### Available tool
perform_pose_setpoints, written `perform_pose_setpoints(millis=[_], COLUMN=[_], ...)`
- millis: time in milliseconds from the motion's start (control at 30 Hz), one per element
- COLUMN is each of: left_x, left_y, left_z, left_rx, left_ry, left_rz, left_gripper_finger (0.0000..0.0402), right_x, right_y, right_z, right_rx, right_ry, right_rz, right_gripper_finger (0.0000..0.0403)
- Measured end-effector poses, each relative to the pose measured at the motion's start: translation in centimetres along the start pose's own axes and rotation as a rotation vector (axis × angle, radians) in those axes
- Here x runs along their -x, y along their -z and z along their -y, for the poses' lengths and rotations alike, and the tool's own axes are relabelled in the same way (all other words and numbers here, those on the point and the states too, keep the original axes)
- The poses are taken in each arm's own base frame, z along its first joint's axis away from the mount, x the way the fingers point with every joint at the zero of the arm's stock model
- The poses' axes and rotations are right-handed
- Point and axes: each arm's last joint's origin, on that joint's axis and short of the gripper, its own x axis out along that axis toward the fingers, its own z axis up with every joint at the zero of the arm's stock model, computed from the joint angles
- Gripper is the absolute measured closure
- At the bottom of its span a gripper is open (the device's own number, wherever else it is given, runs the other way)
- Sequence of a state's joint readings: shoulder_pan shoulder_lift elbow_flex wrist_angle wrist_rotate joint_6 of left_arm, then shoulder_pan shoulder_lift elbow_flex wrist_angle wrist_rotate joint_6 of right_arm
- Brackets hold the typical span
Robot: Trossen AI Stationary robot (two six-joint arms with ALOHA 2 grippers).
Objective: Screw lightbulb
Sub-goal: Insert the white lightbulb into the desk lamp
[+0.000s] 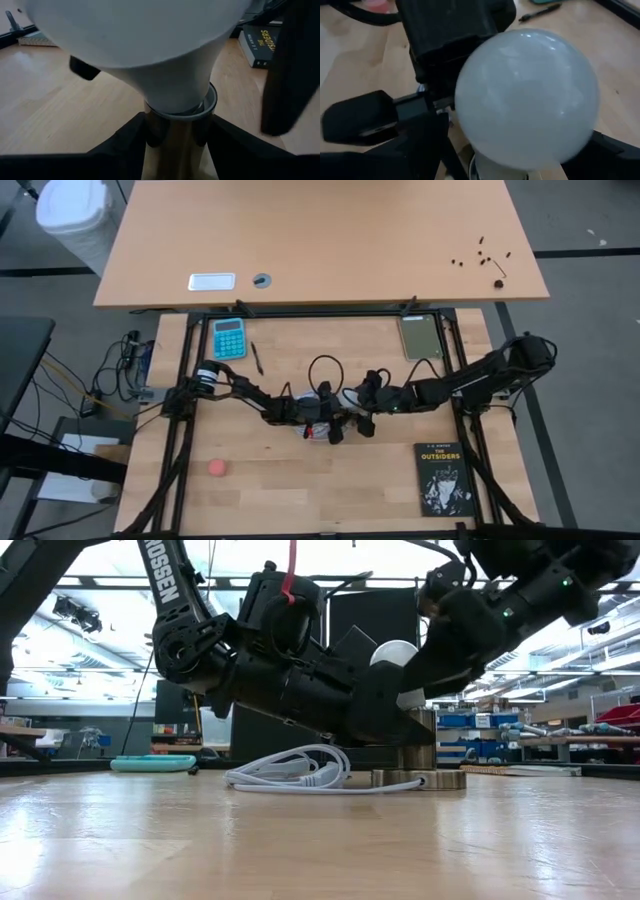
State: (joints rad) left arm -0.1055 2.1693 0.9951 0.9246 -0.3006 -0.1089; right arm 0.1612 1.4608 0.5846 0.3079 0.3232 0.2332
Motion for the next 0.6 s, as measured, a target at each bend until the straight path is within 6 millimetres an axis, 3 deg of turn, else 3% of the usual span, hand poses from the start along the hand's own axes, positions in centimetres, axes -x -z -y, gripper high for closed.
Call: perform_pose_setpoints(millis=[600], left_x=[0.01], left_y=[0.04], left_z=[0.01], left_rx=[-0.001], left_ry=[0.005], left_rz=[-0.003], left_gripper_finger=[0.0219], right_x=[-0.52], right_y=[-0.11], right_z=[-0.71], right_rx=[0.041], right_ry=[0.041], right_rz=[0.078], right_gripper_finger=[0.0119])
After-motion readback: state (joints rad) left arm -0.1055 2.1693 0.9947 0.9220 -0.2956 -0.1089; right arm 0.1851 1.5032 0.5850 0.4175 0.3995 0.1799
